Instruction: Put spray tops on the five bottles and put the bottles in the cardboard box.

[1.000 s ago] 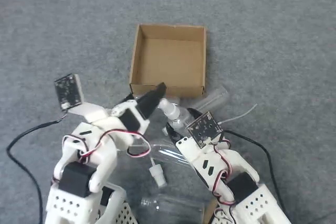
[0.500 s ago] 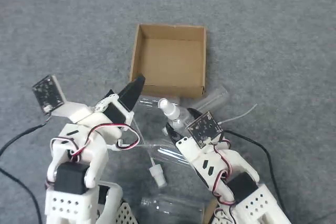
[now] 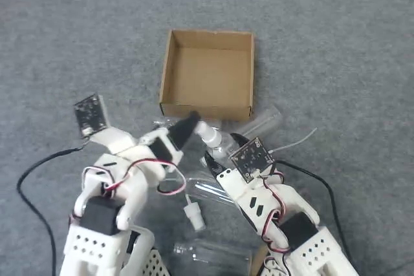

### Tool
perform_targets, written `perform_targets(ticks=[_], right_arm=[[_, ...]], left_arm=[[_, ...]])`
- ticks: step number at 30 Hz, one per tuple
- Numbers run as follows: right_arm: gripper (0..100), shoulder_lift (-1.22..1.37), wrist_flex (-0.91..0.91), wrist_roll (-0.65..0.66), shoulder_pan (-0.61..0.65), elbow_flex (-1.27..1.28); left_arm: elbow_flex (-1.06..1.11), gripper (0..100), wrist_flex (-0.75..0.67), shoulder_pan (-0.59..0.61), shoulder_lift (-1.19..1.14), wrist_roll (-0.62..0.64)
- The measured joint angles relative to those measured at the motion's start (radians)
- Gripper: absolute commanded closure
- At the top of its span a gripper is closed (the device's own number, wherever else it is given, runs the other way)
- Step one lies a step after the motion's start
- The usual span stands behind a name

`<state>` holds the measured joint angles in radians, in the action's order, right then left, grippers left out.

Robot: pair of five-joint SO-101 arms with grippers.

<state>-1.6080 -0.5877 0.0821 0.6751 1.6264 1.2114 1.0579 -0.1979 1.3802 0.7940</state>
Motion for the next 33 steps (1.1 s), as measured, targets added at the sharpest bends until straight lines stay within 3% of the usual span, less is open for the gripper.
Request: perform_targets(ticks=[7,16,33], right_arm=[[94.0,0.002,0.000,0.000,-0.003,0.003],[94.0,0.002,0.000,0.000,-0.003,0.003],[94.0,-0.002,0.000,-0.002,-0.054,0.000]], left_arm=[[0.021,68,-0.009,-0.144,0.012,-0.054],[0.020,68,-0.011,-0.173,0.012,-0.060],[-0.014,68,0.000,0.123,0.000,-0.064]])
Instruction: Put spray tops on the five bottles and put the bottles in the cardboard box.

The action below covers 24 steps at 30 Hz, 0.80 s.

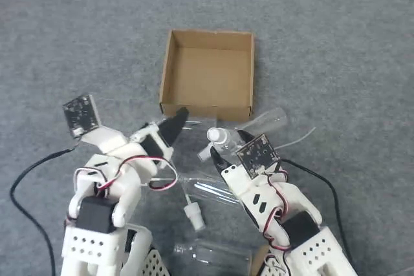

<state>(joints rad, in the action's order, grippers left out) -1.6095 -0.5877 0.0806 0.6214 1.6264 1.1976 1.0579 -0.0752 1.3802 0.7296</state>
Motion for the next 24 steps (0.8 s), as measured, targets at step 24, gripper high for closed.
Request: perform_targets(ticks=[24], right_arm=[[94.0,0.000,-0.173,0.000,-0.072,-0.081]], left_arm=[[0.048,81,0.000,0.296,0.000,-0.054]])
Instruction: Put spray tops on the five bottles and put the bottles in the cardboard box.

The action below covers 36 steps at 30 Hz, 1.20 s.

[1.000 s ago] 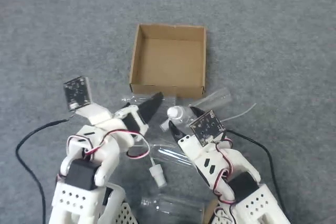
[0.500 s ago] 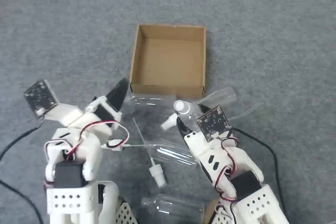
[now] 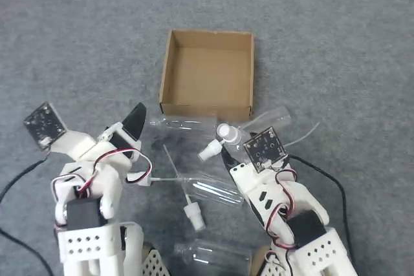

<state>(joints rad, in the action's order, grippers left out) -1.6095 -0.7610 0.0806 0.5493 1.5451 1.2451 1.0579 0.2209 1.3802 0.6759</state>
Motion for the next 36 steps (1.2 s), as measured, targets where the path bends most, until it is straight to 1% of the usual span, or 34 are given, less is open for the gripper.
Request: perform_targets(ticks=[4,6,16,34,36], right_arm=[[94.0,0.000,-0.040,0.000,-0.002,-0.044],[94.0,0.000,-0.052,0.000,-0.002,-0.061],[94.0,0.000,-0.054,0.000,-0.002,-0.140],[94.0,0.008,-0.035,0.000,-0.003,-0.427],[94.0,0.066,-0.015,0.000,-0.003,-0.466]], left_arm=[[0.005,95,0.000,0.000,0.000,0.000],[0.005,99,0.000,0.000,0.000,0.000],[0.040,99,0.000,0.000,0.000,0.000],[0.054,99,0.000,0.000,0.000,0.000],[0.054,99,0.000,0.000,0.000,0.000]])
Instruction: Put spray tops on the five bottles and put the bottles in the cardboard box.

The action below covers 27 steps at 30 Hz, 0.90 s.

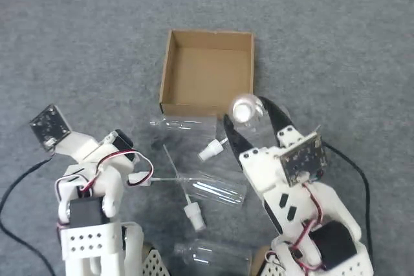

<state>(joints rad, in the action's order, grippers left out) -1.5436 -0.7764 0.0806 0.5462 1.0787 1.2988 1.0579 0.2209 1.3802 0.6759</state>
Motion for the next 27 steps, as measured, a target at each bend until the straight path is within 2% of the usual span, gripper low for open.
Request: perform_targets(ticks=[10,14,27], right_arm=[[94.0,0.338,0.121,0.000,0.002,-0.146],[94.0,0.425,0.212,0.000,0.002,-0.152],[94.0,0.758,0.546,0.000,0.002,-0.178]], left_arm=[[0.000,99,0.000,0.000,0.000,-0.002],[0.000,99,0.000,0.000,0.000,-0.044],[0.002,99,0.000,0.000,0.000,-0.055]])
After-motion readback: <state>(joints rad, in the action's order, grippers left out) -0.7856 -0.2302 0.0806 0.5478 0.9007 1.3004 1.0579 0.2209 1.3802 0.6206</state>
